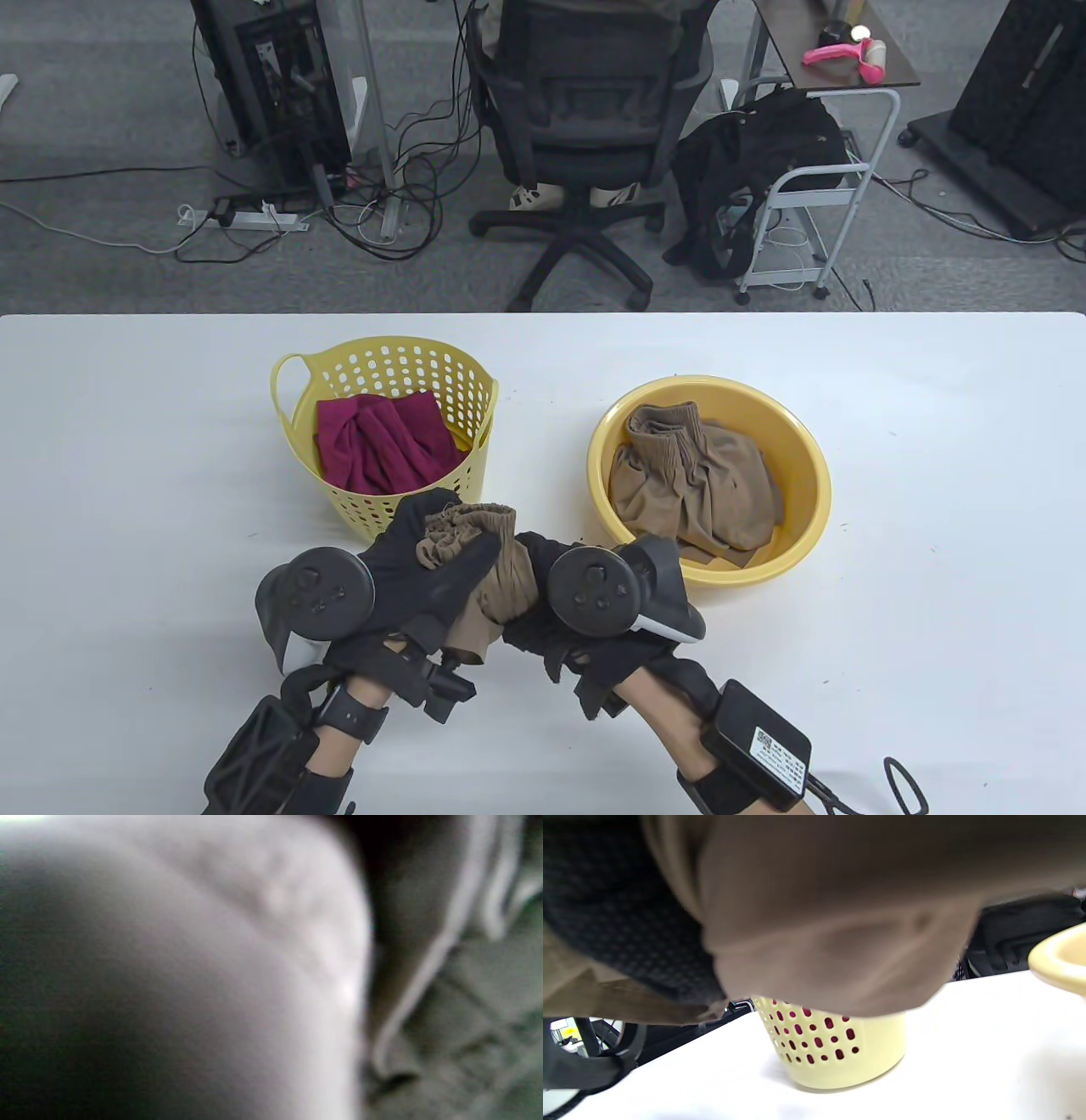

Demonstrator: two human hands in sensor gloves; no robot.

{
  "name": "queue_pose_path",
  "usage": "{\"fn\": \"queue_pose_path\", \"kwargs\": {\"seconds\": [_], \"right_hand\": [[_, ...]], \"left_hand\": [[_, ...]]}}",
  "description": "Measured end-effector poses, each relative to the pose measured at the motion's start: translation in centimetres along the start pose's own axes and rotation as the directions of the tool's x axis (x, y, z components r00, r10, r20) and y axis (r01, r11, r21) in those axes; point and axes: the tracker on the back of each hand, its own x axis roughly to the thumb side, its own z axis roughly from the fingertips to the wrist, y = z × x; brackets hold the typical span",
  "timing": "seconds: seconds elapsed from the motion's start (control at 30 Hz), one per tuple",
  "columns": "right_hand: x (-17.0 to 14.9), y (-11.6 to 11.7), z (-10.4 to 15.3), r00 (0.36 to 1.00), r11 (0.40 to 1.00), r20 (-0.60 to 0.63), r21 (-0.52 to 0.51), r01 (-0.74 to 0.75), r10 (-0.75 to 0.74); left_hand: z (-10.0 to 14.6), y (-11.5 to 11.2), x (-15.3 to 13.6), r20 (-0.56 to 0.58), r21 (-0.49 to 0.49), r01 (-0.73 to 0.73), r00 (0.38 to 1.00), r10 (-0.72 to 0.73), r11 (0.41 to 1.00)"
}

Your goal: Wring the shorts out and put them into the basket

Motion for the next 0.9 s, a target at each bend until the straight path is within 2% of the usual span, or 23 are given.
{"fn": "queue_pose_path", "kwargs": {"seconds": [0.23,0.43,0.9], "right_hand": [[0.9,0.2,0.3,0.984,0.984,0.058,-0.062,-0.167,0.170],[1.8,0.3,0.7,0.946,0.949,0.121,-0.132,-0.286,0.302],[3.8,0.6,1.9,0.777,0.791,0.208,-0.322,-0.520,0.595]], "left_hand": [[0.0,-0.3,-0.5,-0.088,-0.024,-0.014,0.996,0.012,1.000],[-0.1,-0.5,-1.0,-0.163,-0.054,-0.064,0.985,0.054,0.996],[-0.4,-0.6,-1.2,-0.301,-0.099,-0.126,0.949,0.091,0.987]]}}
